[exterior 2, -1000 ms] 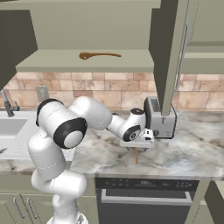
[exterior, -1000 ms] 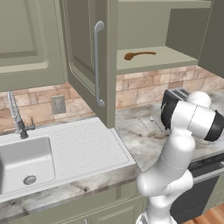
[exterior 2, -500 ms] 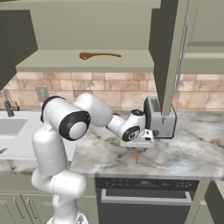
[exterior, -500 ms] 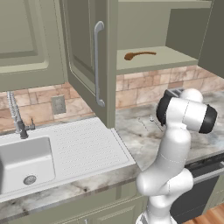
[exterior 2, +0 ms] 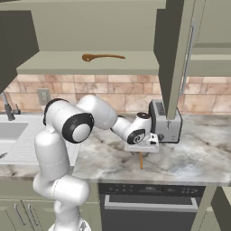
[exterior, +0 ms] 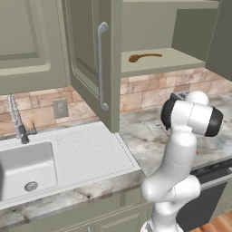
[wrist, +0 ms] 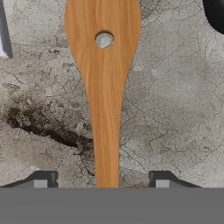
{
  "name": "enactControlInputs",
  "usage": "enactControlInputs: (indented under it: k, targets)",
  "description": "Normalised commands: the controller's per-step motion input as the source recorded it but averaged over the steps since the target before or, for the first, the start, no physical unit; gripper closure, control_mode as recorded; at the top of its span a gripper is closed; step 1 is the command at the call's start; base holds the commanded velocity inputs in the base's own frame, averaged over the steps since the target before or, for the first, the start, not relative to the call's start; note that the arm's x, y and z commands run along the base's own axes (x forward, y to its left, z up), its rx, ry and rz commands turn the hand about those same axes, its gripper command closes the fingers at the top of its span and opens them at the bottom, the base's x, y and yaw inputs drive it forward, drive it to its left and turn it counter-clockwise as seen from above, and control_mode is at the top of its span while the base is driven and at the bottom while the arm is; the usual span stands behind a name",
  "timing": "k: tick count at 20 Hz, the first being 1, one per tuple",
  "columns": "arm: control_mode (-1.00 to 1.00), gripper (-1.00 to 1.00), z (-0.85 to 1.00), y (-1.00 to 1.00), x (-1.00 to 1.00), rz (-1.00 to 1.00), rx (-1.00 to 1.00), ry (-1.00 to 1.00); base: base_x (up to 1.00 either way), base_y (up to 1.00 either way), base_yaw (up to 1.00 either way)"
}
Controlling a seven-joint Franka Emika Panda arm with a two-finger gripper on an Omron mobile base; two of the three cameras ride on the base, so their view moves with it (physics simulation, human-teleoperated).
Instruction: Organize the utensils by type. Pick up the wooden spoons from the counter and place them in the open cabinet. Then pick up the metallic utensils from the counter and place them in the open drawer.
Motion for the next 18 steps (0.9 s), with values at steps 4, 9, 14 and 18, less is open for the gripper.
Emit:
enactControlInputs:
  k: [4,9,14,18]
  targets:
    - [-1.0,1.0,-0.13,-0.03,-0.14,0.01,0.0,0.0,0.0,0.0,0.0]
    - [-1.0,1.0,-0.07,-0.06,-0.18,0.03,0.0,0.0,0.0,0.0,0.0]
    - [-1.0,1.0,0.05,-0.24,-0.32,0.05,0.0,-0.02,0.0,0.0,0.0]
    - [-1.0,1.0,0.35,-0.07,-0.36,0.1,0.01,-0.03,0.0,0.0,0.0]
